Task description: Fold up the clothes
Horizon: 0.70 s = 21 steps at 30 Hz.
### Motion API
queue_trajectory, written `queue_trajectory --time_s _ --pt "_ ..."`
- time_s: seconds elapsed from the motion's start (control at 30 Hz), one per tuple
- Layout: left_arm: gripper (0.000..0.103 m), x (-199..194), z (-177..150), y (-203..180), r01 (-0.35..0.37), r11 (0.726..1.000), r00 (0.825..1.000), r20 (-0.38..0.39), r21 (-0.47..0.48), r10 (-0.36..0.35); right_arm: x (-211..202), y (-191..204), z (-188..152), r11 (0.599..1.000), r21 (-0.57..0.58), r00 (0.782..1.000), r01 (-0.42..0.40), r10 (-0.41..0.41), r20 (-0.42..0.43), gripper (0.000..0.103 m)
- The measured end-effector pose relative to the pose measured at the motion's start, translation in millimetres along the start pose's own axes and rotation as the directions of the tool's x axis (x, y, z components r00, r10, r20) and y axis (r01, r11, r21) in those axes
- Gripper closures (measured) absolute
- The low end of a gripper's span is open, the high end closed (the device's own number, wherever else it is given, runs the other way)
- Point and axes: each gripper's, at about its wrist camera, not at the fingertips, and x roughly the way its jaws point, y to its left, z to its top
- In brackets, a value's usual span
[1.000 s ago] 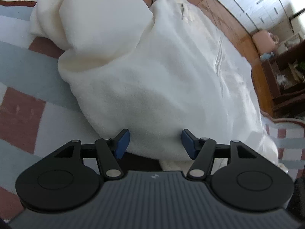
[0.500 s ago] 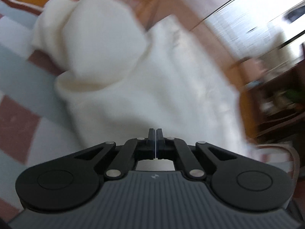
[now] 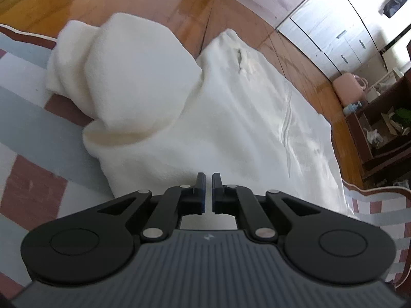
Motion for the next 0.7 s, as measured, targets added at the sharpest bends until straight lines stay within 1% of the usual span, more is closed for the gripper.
queue_trajectory --time_s 0.03,0.1,0.13,0.2,0.23,0.27,0.3,0.33,0.37,0.43,0.47,0.5,0.53,0.57,0.6,0.63,0.67,0.7 --pt "0.100 -2.6 0.9 0.7 0.001 1.000 1.000 0.015 -0.003 -0.001 -4.1 -11.5 -0.3 0.999 0.039 0.999 0.033 -0.034 0.022 0.103" --pt "0.100 -8.9 2.8 1.9 0.009 1.000 0.999 0.052 -0.012 -0.008 -17.2 -44.5 -1.7 0.984 0.147 0.991 0.100 -0.112 0.072 0.103" --pt "0.100 -11.4 4.0 2.2 0.018 1.000 0.998 0.066 -0.015 -0.017 -25.0 -65.7 -3.3 0.967 0.212 0.982 0.145 -0.166 0.086 0.103" --pt "0.099 -15.6 6.6 2.2 0.045 0.999 0.995 0.090 -0.015 -0.043 -39.2 -107.8 -7.0 0.917 0.335 0.960 0.218 -0.263 0.097 0.103" --pt "0.097 -16.0 7.2 1.0 0.052 0.999 0.994 0.091 -0.007 -0.051 -41.3 -127.0 -10.7 0.901 0.375 0.962 0.217 -0.262 0.074 0.103" --pt "0.093 -15.2 7.4 -1.3 0.055 0.998 0.995 0.085 0.005 -0.055 -43.3 -146.2 -14.3 0.884 0.414 0.964 0.217 -0.260 0.052 0.103" --pt "0.090 -13.1 6.9 -4.3 0.047 0.999 0.996 0.070 0.020 -0.049 -45.4 -161.0 -17.5 0.873 0.442 0.968 0.205 -0.246 0.038 0.102" --pt "0.083 -10.1 5.9 -7.8 0.033 0.999 0.998 0.049 0.038 -0.034 -47.8 -161.3 -19.2 0.889 0.433 0.980 0.152 -0.193 0.052 0.101" --pt "0.073 -6.3 4.6 -11.2 0.016 0.998 1.000 0.023 0.056 -0.017 -50.1 -161.6 -20.9 0.901 0.422 0.988 0.099 -0.139 0.065 0.098" --pt "0.065 3.0 1.4 -14.9 0.002 0.997 0.999 -0.044 0.080 0.002 -53.8 -159.5 -23.9 0.919 0.393 0.996 -0.006 -0.032 0.089 0.088" --pt "0.066 7.3 -0.7 -16.8 0.011 0.996 0.996 -0.091 0.092 -0.003 -52.5 -147.8 -23.6 0.934 0.355 0.995 -0.048 0.015 0.095 0.082" --pt "0.068 11.7 -2.9 -19.5 0.024 0.994 0.989 -0.148 0.107 -0.008 -52.9 -134.9 -23.3 0.946 0.312 0.994 -0.086 0.058 0.096 0.068" --pt "0.069 13.7 -6.4 -23.0 0.050 0.991 0.978 -0.208 0.121 -0.024 -52.1 -120.3 -22.7 0.957 0.265 0.991 -0.120 0.098 0.094 0.055" --pt "0.069 11.9 -11.3 -26.3 0.102 0.988 0.963 -0.260 0.116 -0.069 -47.5 -100.1 -21.1 0.969 0.204 0.988 -0.141 0.125 0.090 0.048" --pt "0.069 8.9 -15.8 -27.8 0.168 0.982 0.947 -0.292 0.091 -0.135 -43.9 -80.4 -20.6 0.978 0.140 0.986 -0.155 0.144 0.084 0.038" --pt "0.066 7.4 -20.1 -28.2 0.228 0.972 0.928 -0.317 0.057 -0.199 -43.8 -62.4 -24.2 0.988 0.065 0.988 -0.137 0.132 0.080 0.038" --pt "0.064 9.0 -24.4 -28.8 0.258 0.966 0.910 -0.343 0.032 -0.232 -43.6 -47.0 -29.1 0.994 -0.008 0.991 -0.112 0.112 0.073 0.038" --pt "0.064 13.3 -28.7 -30.1 0.247 0.968 0.904 -0.367 0.034 -0.218 -41.7 -36.7 -33.8 0.993 -0.061 0.993 -0.097 0.101 0.058 0.038"
